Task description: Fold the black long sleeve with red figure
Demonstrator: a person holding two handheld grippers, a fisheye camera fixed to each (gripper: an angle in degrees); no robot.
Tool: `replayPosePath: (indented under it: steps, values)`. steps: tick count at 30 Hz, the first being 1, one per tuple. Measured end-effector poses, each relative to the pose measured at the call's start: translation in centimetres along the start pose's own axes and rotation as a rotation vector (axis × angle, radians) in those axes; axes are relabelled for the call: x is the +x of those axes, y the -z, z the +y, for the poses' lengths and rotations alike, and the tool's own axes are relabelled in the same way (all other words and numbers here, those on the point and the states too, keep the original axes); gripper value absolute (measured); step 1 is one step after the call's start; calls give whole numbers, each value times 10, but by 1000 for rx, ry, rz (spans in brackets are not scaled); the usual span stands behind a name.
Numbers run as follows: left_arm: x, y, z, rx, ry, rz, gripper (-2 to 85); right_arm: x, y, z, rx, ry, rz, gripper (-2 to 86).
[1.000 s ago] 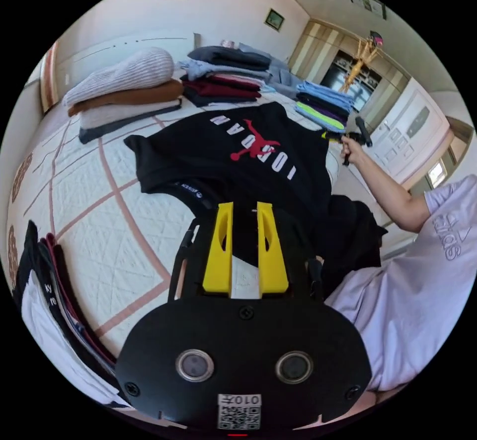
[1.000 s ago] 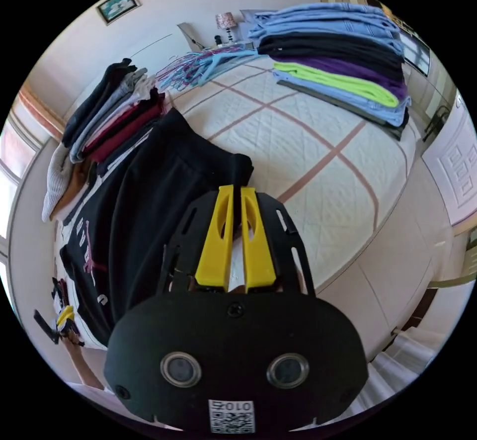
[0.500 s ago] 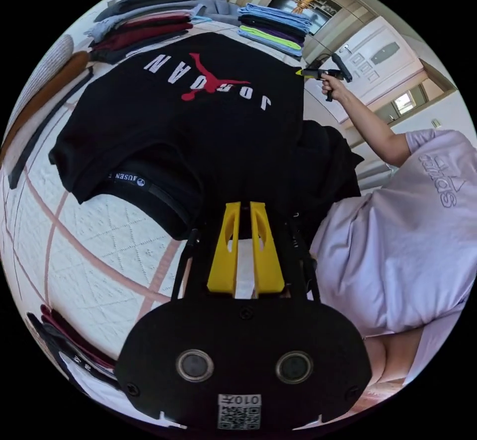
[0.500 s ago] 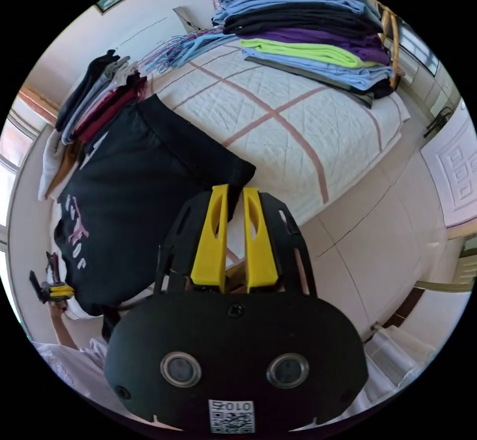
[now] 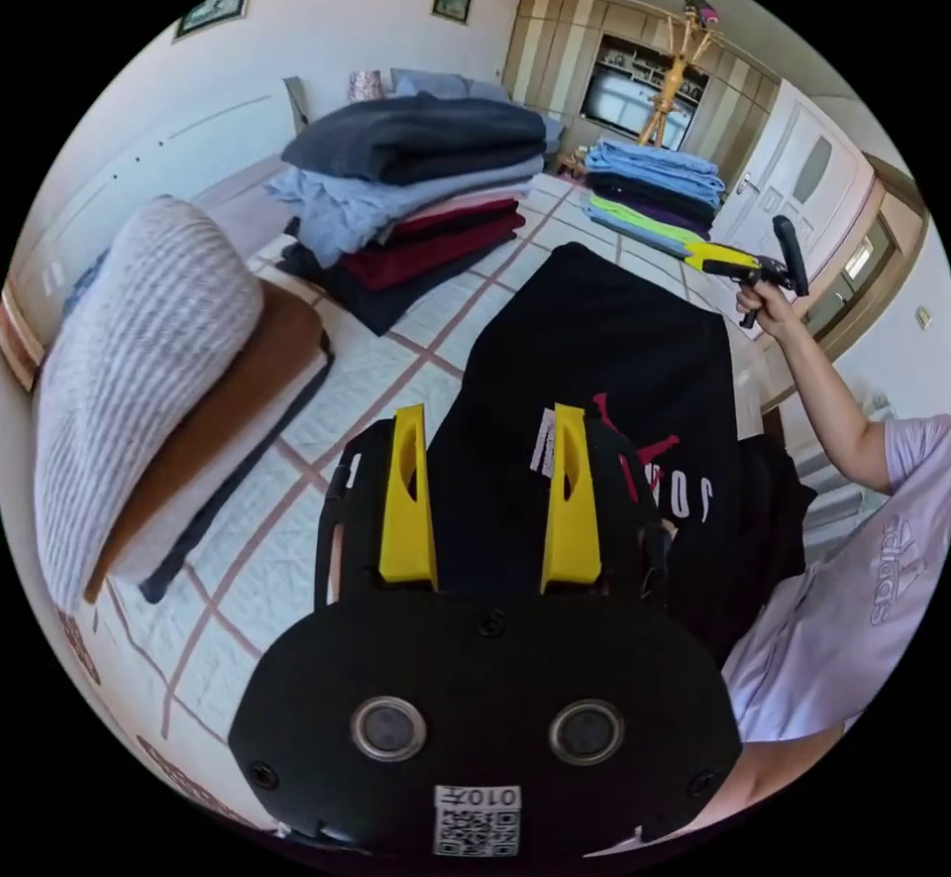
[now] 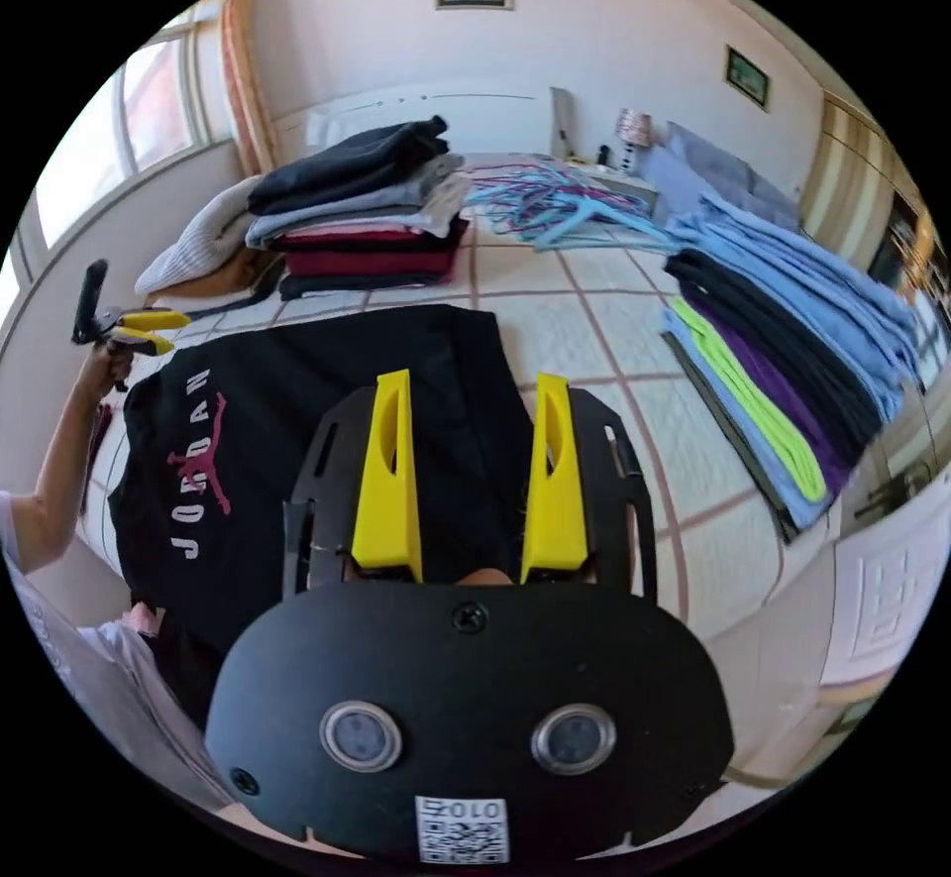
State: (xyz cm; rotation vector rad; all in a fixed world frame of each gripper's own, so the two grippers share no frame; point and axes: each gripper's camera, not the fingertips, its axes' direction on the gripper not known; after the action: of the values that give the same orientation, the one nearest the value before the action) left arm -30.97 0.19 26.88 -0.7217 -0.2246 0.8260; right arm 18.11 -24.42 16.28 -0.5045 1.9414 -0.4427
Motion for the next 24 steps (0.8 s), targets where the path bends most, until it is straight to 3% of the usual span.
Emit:
replayPosePath:
  steps: [4,9,12,15,19,24]
  values:
    - [9,-58,-20,-141,-44,-33,134,-20,-51,-75,-75,229,14,170]
    - [34,-61,-13,-47,-24,-193,48,-26,-125,-134,-194,413,54,158]
    - [60,-59,-1,40,-41,-268,16,-27,-165,-137,-366,502,-19,121]
    - [101,-58,11,104,-108,-357,6,-16,-130,-126,-270,492,-11,63]
    - [179,-55,40,122,-332,-431,5,7,-27,-51,-43,605,-36,50]
    - [221,-90,73,-14,-458,-269,29,60,17,63,-218,633,-321,48]
